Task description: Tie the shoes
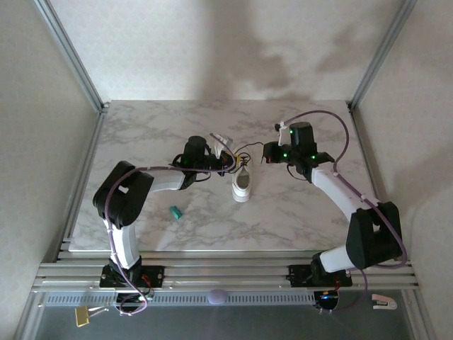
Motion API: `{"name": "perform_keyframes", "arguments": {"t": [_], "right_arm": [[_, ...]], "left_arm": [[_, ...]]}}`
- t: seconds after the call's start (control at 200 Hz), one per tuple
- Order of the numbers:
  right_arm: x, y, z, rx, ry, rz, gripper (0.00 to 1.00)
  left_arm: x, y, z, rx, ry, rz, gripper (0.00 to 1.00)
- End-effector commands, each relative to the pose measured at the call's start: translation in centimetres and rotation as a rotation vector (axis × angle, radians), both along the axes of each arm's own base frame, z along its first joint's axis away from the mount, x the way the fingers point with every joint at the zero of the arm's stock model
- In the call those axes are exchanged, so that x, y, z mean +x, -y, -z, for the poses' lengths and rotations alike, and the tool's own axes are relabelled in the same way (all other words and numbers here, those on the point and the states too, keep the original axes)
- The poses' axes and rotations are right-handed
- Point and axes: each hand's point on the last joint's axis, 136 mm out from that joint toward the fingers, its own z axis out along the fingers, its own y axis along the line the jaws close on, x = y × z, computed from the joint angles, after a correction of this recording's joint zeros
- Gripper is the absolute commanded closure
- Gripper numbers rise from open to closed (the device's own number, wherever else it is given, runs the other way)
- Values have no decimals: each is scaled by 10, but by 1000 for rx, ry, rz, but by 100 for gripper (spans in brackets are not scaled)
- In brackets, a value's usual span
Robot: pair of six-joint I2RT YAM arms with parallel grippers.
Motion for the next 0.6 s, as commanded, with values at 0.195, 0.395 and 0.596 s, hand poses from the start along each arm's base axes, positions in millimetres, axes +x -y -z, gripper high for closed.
{"name": "perform_keyframes", "arguments": {"t": [0.195,0.395,0.596], "right_arm": [[-4,40,-54,-159,91,155,100],[-19,65,-40,-240,34,254,100],[-49,77,-14,-291,-65,310,100]], "left_arm": [[5,6,-15,-37,15,-14,100],[5,3,-18,-45,6,-36,100],[6,1,-29,-74,1,-60,100]]}}
